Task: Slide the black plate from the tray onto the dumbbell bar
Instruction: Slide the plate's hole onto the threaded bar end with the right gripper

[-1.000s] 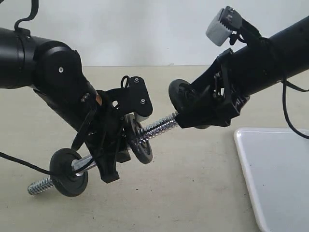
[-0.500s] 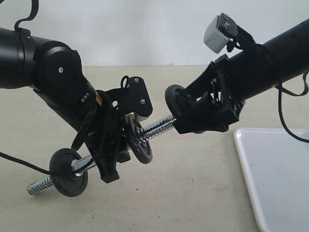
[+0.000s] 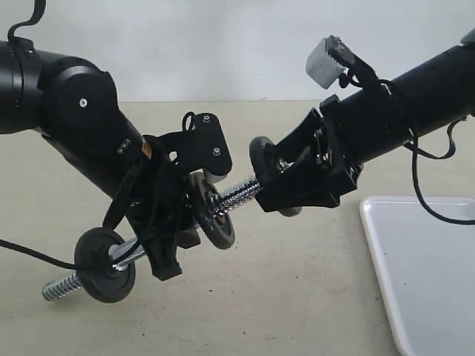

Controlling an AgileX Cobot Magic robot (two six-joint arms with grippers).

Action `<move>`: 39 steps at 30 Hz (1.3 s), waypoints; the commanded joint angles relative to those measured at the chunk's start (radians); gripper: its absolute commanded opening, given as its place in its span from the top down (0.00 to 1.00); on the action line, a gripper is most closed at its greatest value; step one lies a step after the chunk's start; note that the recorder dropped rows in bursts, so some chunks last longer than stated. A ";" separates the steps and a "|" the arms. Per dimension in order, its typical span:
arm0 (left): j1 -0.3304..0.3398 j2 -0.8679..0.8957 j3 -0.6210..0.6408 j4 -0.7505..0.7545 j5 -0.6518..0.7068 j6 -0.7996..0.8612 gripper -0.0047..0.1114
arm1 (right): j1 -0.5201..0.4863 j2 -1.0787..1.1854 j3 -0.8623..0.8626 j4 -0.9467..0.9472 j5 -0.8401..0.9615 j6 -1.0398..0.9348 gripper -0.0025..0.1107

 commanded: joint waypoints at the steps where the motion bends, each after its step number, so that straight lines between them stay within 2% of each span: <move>1: -0.002 -0.072 -0.037 -0.017 -0.108 0.001 0.92 | 0.001 -0.002 -0.011 0.034 0.026 -0.012 0.98; 12: -0.002 -0.072 -0.037 -0.068 -0.136 0.001 0.92 | 0.011 -0.002 -0.011 0.070 0.045 -0.020 0.98; 23: -0.002 -0.072 -0.037 -0.068 -0.140 0.001 0.92 | 0.140 0.002 -0.011 0.067 -0.039 -0.023 0.98; 31: -0.002 -0.072 -0.037 -0.091 -0.164 0.001 0.92 | 0.171 0.002 -0.011 0.064 -0.081 0.041 0.97; 32: -0.002 -0.072 -0.037 -0.093 -0.163 0.001 0.92 | 0.171 0.002 -0.011 0.059 -0.069 0.042 0.90; 34: -0.002 -0.072 -0.037 -0.093 -0.163 0.001 0.92 | 0.171 0.002 -0.011 0.038 -0.068 0.040 0.63; 35: -0.002 -0.072 -0.037 -0.093 -0.163 0.001 0.92 | 0.171 0.002 -0.011 0.037 -0.115 0.071 0.25; 36: -0.002 -0.072 -0.037 -0.093 -0.163 0.001 0.92 | 0.171 0.002 -0.011 0.040 -0.169 0.109 0.08; 39: -0.002 -0.072 -0.037 -0.093 -0.163 0.001 0.92 | 0.171 0.002 -0.011 0.040 -0.200 0.123 0.05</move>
